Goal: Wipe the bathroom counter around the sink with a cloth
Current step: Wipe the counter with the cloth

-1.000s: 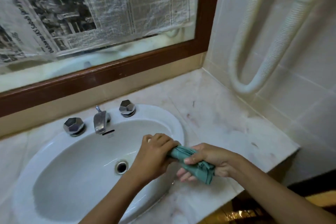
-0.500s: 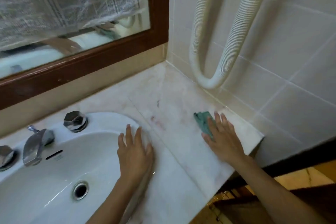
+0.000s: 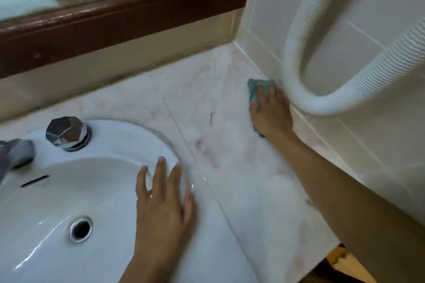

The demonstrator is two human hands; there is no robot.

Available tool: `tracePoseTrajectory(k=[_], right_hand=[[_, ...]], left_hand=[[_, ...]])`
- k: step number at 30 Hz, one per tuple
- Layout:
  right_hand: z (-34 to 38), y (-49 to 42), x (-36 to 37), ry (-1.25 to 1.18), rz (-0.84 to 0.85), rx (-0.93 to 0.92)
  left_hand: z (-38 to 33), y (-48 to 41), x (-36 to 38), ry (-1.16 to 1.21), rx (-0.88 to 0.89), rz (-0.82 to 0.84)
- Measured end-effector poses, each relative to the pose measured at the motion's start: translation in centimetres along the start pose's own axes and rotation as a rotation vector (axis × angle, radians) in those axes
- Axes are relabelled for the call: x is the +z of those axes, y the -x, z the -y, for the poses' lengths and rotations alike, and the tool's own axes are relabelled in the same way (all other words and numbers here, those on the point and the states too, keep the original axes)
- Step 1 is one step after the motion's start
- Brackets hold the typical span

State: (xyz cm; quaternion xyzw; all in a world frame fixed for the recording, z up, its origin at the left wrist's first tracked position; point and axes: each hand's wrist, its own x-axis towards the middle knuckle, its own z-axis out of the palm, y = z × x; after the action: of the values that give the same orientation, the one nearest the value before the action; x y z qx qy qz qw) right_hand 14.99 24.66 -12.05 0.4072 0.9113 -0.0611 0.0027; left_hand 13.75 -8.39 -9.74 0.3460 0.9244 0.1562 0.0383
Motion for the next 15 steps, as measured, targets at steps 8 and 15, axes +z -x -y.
tracePoseTrajectory(k=[8,15], right_hand=[[12.9,-6.3,0.4,-0.040,0.146,-0.405],[13.3,6.4,1.1,-0.034,0.204,-0.731]], left_hand=[[-0.1,-0.1,-0.2,0.083,0.008,-0.037],[0.0,0.3,0.0,0.091,0.004,-0.064]])
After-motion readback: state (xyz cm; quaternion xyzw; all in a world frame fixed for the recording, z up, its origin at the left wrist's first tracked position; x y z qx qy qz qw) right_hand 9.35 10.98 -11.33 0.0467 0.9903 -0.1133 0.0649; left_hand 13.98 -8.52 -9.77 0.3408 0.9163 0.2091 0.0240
